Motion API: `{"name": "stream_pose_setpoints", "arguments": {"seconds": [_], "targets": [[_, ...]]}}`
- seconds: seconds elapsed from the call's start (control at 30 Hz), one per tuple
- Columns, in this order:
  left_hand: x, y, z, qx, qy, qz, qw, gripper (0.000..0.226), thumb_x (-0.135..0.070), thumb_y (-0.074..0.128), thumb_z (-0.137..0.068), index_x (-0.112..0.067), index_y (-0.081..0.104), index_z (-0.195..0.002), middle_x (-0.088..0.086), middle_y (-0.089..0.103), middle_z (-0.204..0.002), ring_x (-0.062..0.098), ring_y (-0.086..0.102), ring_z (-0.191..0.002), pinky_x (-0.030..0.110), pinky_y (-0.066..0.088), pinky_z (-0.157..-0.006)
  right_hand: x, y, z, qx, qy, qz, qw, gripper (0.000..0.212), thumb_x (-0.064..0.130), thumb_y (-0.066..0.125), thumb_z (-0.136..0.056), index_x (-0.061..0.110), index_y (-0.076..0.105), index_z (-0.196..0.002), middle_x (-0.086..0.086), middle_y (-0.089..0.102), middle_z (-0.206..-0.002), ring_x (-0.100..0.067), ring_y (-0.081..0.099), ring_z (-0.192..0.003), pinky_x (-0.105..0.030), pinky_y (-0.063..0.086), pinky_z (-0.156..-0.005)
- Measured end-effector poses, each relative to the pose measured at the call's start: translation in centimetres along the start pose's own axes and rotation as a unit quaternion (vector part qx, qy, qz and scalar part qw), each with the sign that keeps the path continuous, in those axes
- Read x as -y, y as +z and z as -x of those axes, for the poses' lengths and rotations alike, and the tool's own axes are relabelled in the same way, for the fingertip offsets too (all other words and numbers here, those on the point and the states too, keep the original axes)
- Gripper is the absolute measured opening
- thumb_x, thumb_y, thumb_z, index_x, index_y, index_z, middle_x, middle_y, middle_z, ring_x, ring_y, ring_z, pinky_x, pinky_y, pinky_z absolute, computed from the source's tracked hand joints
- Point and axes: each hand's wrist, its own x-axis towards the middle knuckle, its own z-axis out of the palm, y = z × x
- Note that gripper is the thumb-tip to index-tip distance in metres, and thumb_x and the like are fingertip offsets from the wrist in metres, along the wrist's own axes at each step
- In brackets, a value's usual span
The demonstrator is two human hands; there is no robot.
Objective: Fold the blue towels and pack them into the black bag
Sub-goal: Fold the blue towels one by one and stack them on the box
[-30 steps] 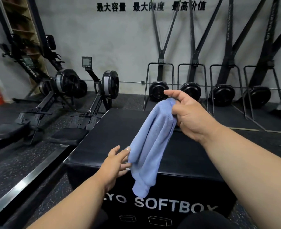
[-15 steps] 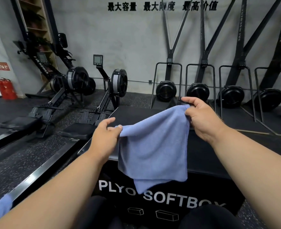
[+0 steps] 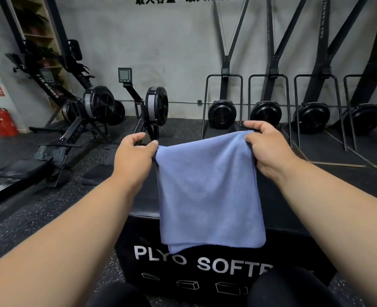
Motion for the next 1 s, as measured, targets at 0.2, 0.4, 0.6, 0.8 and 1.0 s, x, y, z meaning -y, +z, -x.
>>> {"name": "stream_pose_setpoints", "arguments": {"seconds": [0.2, 0.4, 0.6, 0.8, 1.0], "targets": [[4.0, 5.1, -9.6, 0.002, -0.071, 0.079, 0.994, 0.057, -0.017, 0.075, -0.094, -0.012, 0.05, -0.145, 0.007, 0.069, -0.114, 0.019, 0.074, -0.091, 0.033, 0.063, -0.082, -4.7, 3.4, -9.8, 0.046, 0.008, 0.068, 0.997, 0.055, 0.007, 0.05, -0.088, 0.036, 0.059, -0.134, -0.001, 0.065, -0.106, -0.018, 0.059, -0.089, -0.036, 0.048, -0.077], [13.8, 7.1, -11.7, 0.164, -0.096, -0.206, 0.96, 0.066, -0.031, 0.082, -0.089, -0.02, 0.053, -0.147, -0.004, 0.06, -0.131, 0.014, 0.063, -0.113, 0.031, 0.049, -0.102, -16.6, 3.0, -13.6, 0.16, 0.12, 0.251, 0.947, 0.072, 0.019, 0.064, -0.093, 0.031, 0.036, -0.158, -0.002, 0.054, -0.133, -0.014, 0.065, -0.095, -0.022, 0.056, -0.081], [20.5, 4.1, -4.0, 0.329, 0.017, -0.306, 0.894, 0.073, -0.035, 0.087, -0.079, -0.042, 0.053, -0.144, -0.024, 0.064, -0.127, -0.011, 0.059, -0.12, 0.022, 0.048, -0.107, -24.4, -0.4, -7.2, 0.245, 0.104, 0.318, 0.91, 0.055, 0.017, 0.07, -0.091, 0.043, 0.056, -0.137, 0.016, 0.066, -0.122, -0.002, 0.065, -0.113, -0.017, 0.049, -0.094], [24.0, 3.4, -0.1, 0.381, 0.178, -0.444, 0.791, 0.099, -0.037, 0.085, -0.07, -0.037, 0.039, -0.158, -0.02, 0.049, -0.151, 0.005, 0.044, -0.137, 0.018, 0.029, -0.119, -25.4, -3.0, -2.3, 0.276, -0.038, 0.419, 0.864, 0.059, 0.044, 0.078, -0.083, 0.041, 0.062, -0.139, 0.028, 0.059, -0.136, 0.005, 0.048, -0.128, -0.017, 0.037, -0.112], [24.9, 3.5, 0.1, 0.355, 0.242, -0.462, 0.776, 0.097, -0.007, 0.072, -0.069, -0.028, 0.042, -0.159, -0.008, 0.053, -0.152, 0.019, 0.049, -0.135, 0.03, 0.037, -0.119, -26.3, -4.4, -0.6, 0.352, -0.055, 0.515, 0.78, 0.091, 0.069, 0.074, -0.072, 0.047, 0.043, -0.155, 0.018, 0.024, -0.168, -0.009, 0.011, -0.159, -0.03, 0.01, -0.128]]}}
